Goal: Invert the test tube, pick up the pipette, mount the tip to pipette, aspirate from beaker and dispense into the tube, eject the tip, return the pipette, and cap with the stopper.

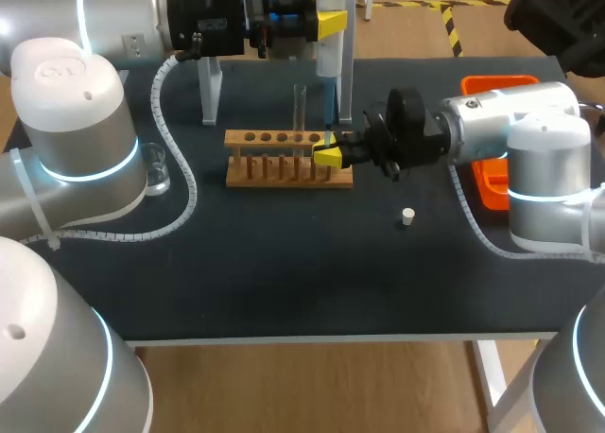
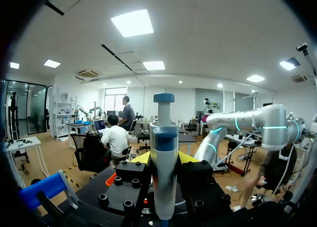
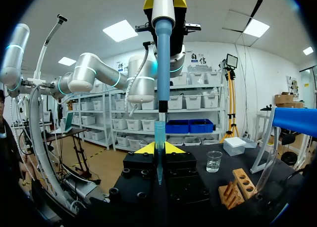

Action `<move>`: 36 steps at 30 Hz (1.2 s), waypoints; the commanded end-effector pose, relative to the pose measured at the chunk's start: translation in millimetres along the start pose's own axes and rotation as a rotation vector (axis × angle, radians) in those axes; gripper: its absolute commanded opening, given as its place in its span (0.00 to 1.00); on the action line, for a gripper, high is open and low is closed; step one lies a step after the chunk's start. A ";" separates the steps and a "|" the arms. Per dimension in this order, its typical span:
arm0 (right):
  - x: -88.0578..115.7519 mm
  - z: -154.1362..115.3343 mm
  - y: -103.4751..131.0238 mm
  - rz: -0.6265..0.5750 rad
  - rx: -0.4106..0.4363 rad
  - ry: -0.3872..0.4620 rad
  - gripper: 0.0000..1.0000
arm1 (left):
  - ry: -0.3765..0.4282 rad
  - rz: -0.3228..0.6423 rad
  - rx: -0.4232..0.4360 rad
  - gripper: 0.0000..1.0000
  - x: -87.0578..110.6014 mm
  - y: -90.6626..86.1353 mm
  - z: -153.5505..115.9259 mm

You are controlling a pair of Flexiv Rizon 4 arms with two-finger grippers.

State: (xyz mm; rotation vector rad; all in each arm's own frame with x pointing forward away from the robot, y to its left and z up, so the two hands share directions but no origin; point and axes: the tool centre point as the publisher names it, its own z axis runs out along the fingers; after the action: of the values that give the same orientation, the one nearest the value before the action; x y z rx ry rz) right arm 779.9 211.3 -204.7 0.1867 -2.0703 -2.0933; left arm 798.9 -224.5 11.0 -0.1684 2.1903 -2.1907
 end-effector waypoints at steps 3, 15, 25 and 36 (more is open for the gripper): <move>-1.8 0.5 0.8 -0.001 0.000 0.000 0.00 | -0.001 0.002 0.004 0.00 0.3 0.8 0.0; -4.4 -0.8 5.0 0.000 -0.010 -0.003 0.00 | -0.001 0.002 0.004 0.00 0.3 0.8 0.0; -5.1 -0.7 7.7 -0.005 -0.013 -0.002 0.00 | -0.001 0.002 0.004 0.00 0.3 0.8 0.0; -6.5 -0.5 10.0 -0.008 -0.015 -0.003 0.00 | -0.001 0.002 0.004 0.00 0.3 0.8 0.0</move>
State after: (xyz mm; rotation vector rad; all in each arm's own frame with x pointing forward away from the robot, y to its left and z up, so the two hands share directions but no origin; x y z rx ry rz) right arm 785.8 212.3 -195.8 0.1870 -2.0590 -2.1151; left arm 798.9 -224.4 11.5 -0.1678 2.1895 -2.1910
